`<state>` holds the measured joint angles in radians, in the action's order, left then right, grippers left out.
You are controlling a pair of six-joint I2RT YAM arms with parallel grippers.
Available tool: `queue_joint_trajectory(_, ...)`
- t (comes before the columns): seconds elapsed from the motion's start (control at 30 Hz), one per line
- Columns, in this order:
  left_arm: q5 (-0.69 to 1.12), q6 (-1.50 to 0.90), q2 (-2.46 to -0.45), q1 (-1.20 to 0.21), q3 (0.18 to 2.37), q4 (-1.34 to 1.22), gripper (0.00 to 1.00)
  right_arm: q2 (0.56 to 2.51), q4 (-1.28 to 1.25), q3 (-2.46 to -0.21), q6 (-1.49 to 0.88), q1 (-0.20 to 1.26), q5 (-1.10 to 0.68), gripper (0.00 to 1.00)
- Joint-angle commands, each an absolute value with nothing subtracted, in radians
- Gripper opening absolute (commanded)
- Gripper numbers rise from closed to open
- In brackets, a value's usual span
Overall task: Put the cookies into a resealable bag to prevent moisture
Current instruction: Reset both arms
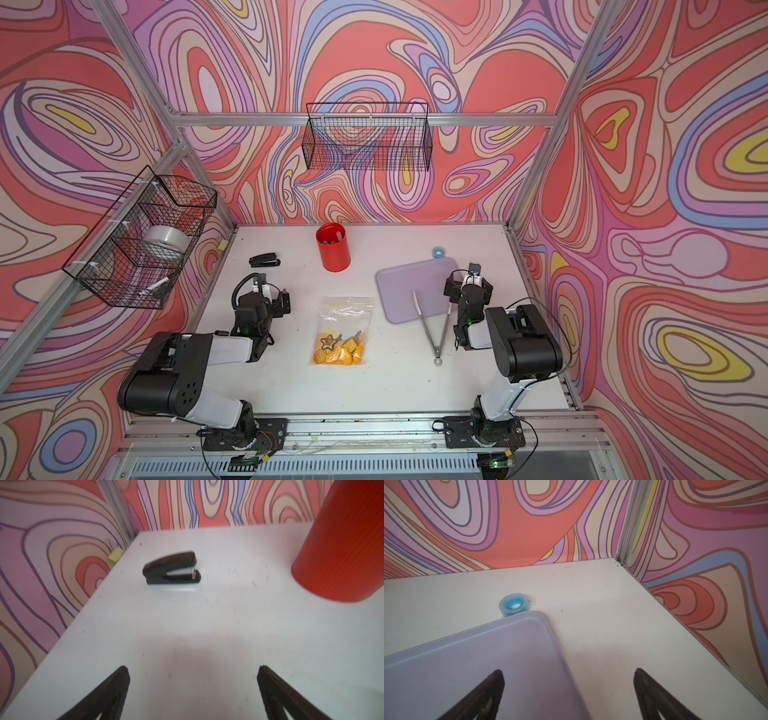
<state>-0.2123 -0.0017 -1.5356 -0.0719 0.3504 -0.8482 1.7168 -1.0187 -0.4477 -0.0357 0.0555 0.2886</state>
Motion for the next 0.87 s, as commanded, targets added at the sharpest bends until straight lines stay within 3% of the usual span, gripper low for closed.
queue_joint_trajectory(0.0, -0.202, -0.001, -1.565, -0.059, 0.349, -0.984, 1.0, 1.72, -1.012, -0.449, -0.038, 0.052, 0.281, 0.98)
queue_joint_trajectory(0.07, -0.206, -0.04, -1.524, -0.048, 0.387, -0.839, 1.0, 1.72, -1.011, -0.449, -0.038, 0.052, 0.281, 0.98)
queue_joint_trajectory(0.13, -0.208, -0.028, -1.56, -0.041, 0.36, -0.954, 1.0, 1.72, -1.009, -0.449, -0.04, 0.051, 0.28, 0.98)
queue_joint_trajectory(0.2, -0.24, -0.057, -1.526, -0.042, 0.372, -0.873, 1.0, 1.72, -1.011, -0.449, -0.039, 0.052, 0.281, 0.98)
queue_joint_trajectory(0.83, -0.21, -0.033, -1.547, -0.043, 0.367, -0.919, 1.0, 1.72, -1.01, -0.449, -0.039, 0.052, 0.279, 0.98)
